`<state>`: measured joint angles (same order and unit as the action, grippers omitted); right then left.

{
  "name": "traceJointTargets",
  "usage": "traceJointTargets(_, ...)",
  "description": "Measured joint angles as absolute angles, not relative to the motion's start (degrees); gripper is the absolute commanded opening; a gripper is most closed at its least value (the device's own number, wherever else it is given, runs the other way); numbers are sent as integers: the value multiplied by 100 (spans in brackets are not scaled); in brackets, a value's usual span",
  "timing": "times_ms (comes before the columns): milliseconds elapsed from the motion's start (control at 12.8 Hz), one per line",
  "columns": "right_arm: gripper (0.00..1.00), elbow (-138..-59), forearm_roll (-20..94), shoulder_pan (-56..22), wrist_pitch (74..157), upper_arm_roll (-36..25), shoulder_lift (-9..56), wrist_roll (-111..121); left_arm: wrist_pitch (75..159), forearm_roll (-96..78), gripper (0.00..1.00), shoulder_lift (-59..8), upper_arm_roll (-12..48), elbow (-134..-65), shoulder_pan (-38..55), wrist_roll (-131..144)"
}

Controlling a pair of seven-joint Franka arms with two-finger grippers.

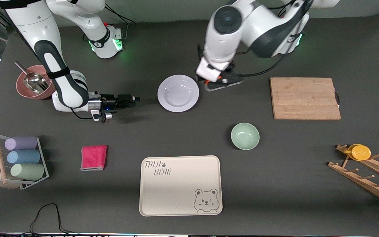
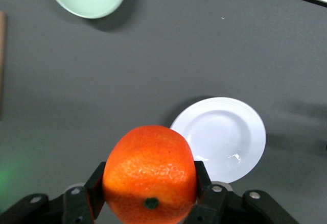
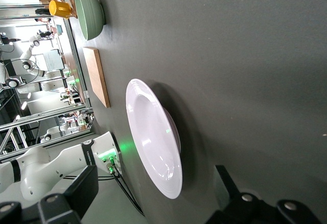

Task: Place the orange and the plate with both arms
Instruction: 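Carry the orange with the left gripper over the white plate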

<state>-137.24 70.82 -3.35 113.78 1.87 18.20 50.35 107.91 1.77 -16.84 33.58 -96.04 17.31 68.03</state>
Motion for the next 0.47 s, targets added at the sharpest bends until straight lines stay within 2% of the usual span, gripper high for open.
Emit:
traceJointTargets(234,100,-13726,7079,-335,11387,187,1824,5029,11282,755,0,-2611,3348,-9318,2363,7480)
traceJointTargets(467,100,-13735,7076,-337,11413,219,1833,5026,11770,969,0,-3175,3334,-9255,2662,7734)
